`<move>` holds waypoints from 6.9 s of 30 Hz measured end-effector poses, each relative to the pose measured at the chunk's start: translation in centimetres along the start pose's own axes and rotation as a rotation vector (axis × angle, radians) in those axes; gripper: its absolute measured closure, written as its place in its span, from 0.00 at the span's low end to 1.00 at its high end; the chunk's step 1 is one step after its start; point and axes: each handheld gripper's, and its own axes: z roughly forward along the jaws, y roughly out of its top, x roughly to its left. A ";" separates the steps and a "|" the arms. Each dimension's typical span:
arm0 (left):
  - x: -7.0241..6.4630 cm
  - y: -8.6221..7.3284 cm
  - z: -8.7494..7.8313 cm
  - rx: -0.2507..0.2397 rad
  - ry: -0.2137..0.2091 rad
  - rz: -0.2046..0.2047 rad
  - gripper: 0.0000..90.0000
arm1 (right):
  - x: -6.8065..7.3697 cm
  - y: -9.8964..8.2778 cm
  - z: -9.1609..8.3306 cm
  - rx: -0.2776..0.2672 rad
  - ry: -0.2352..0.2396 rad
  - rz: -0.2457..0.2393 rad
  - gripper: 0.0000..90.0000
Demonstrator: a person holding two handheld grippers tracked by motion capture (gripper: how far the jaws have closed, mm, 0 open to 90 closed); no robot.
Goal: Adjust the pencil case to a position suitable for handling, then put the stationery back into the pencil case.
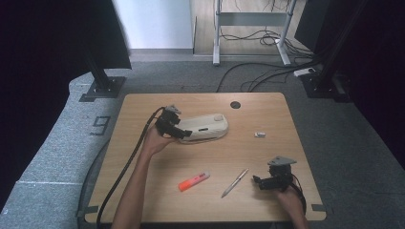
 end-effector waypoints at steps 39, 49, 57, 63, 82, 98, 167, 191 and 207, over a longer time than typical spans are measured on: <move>0.7 -2.4 5.7 0.074 -0.043 0.048 0.49 | 0.0 0.0 0.0 -0.001 0.000 0.000 0.00; -0.5 -2.9 4.9 0.070 0.029 0.082 0.67 | 0.0 0.0 0.0 -0.001 0.000 -0.001 0.00; -0.4 -2.9 3.6 0.024 -0.012 0.014 0.80 | 0.0 0.0 0.0 -0.001 0.000 0.000 0.00; -0.7 -3.3 2.8 -0.007 -0.015 -0.006 0.83 | 0.0 0.0 0.0 0.000 0.000 0.000 0.00; -2.2 -5.1 -0.4 -0.036 -0.049 -0.055 0.86 | 0.0 0.0 0.0 0.000 0.000 0.000 0.00; -2.9 -7.8 -2.6 -0.073 -0.059 -0.087 0.86 | 0.0 0.0 0.0 -0.002 0.001 0.002 0.01; -3.5 -8.4 -3.4 -0.080 -0.076 -0.077 0.84 | -6.5 7.3 3.8 -0.019 -0.039 0.082 0.23; -3.4 -8.4 -3.5 -0.078 -0.087 -0.077 0.84 | -9.0 9.4 5.1 0.009 -0.043 0.047 0.36; -3.5 -8.5 -3.4 -0.072 -0.097 -0.076 0.83 | -10.9 10.3 6.8 0.026 -0.009 0.051 0.45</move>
